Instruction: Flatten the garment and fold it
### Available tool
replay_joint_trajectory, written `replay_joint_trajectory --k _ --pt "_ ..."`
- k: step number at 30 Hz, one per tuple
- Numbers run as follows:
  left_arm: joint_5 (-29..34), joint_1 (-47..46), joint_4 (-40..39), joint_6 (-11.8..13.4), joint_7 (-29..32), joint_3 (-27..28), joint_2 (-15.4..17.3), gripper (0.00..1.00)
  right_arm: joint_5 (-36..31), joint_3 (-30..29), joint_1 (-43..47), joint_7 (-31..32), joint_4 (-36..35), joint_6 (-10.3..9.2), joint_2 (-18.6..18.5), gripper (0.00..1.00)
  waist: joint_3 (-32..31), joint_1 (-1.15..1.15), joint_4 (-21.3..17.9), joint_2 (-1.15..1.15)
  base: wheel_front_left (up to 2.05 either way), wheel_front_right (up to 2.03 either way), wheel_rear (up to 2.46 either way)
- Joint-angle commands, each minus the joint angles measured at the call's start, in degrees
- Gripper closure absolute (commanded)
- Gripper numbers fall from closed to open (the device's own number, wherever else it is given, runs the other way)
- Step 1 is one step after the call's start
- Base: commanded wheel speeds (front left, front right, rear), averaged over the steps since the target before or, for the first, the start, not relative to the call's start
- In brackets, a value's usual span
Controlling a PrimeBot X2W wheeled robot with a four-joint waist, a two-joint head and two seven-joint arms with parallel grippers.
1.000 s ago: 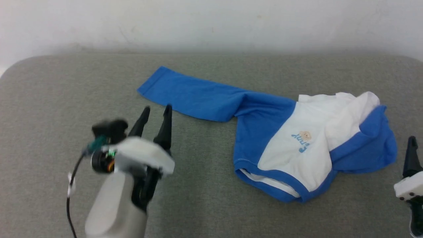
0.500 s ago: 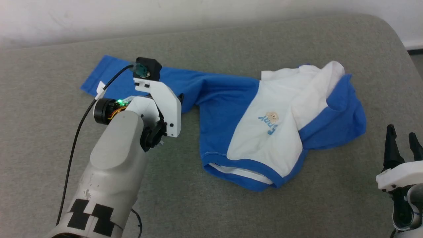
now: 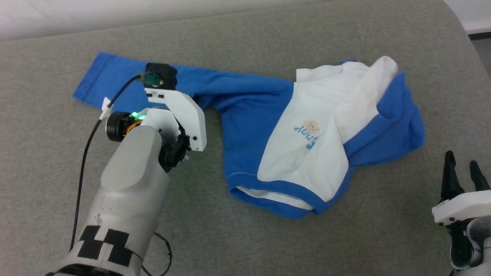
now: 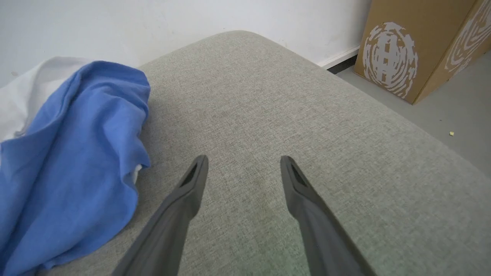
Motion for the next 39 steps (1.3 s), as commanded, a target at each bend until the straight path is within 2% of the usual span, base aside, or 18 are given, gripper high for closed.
replay_joint_trajectory --k 1,5,9,14,18,23,24,25,30,34,39 --pt "-1.2 -0.7 0.0 -0.1 -1.7 1.3 0.2 1.0 -0.4 0.1 -0.5 -0.3 0.5 -0.05 0.1 0.0 -2.6 -0.01 3.0 0.0 0.0 0.0 0.0" --pt "-4.7 -1.0 -1.1 0.2 -5.1 5.2 1.1 1.0 -1.1 0.2 -0.3 -0.2 1.2 -0.05 0.1 0.0 -5.4 -0.01 6.5 0.0 0.0 0.0 0.0" --pt "-6.9 0.0 -2.8 1.7 -6.7 8.7 3.6 1.0 -1.8 0.2 0.5 0.3 1.6 -0.05 0.1 0.0 -8.2 -0.01 10.3 0.0 0.0 0.0 0.0" --pt "-8.9 3.2 -6.1 5.4 -6.9 13.3 7.7 1.0 -2.0 0.4 1.5 0.7 1.9 -0.05 0.1 0.0 -10.5 -0.01 14.3 0.0 0.0 0.0 0.0" --pt "-10.4 7.2 -8.4 9.3 -6.1 17.3 11.1 1.0 -1.6 1.5 1.6 0.7 2.3 -0.05 0.1 0.0 -11.3 -0.01 15.9 0.0 0.0 0.0 0.0" --pt "-12.6 13.5 -10.7 12.3 -3.1 19.9 11.7 1.0 -1.6 2.1 1.9 0.5 2.8 -0.05 0.1 0.0 -12.0 -0.01 16.8 0.0 0.0 0.0 0.0" --pt "-12.9 14.5 -11.1 12.4 -2.2 19.8 11.5 0.58 -1.6 2.2 2.0 0.5 2.9 -0.05 0.1 0.0 -12.2 -0.01 17.0 0.0 0.0 0.0 0.0" --pt "-13.5 15.3 -11.7 12.4 -1.8 20.1 11.1 0.0 -1.6 2.2 2.2 0.5 3.0 -0.05 0.1 0.0 -12.4 -0.01 17.2 0.0 0.0 0.0 0.0" --pt "-14.7 18.9 -17.4 12.2 -3.1 21.2 10.6 0.0 -1.5 3.1 2.8 0.9 3.1 -0.05 0.1 0.0 -13.6 -0.01 17.6 0.0 0.0 0.0 0.0" --pt "-12.7 23.9 -26.5 13.0 -11.7 23.1 11.1 0.0 -1.3 4.5 2.8 1.5 2.2 -0.05 0.1 0.0 -14.4 -0.01 17.7 0.0 0.0 0.0 0.0" --pt "-6.2 32.4 -36.7 12.8 -27.0 21.8 10.2 0.0 0.0 7.4 2.1 4.2 1.3 -0.05 0.1 0.0 -14.7 -0.01 18.3 0.0 0.0 0.0 0.0"
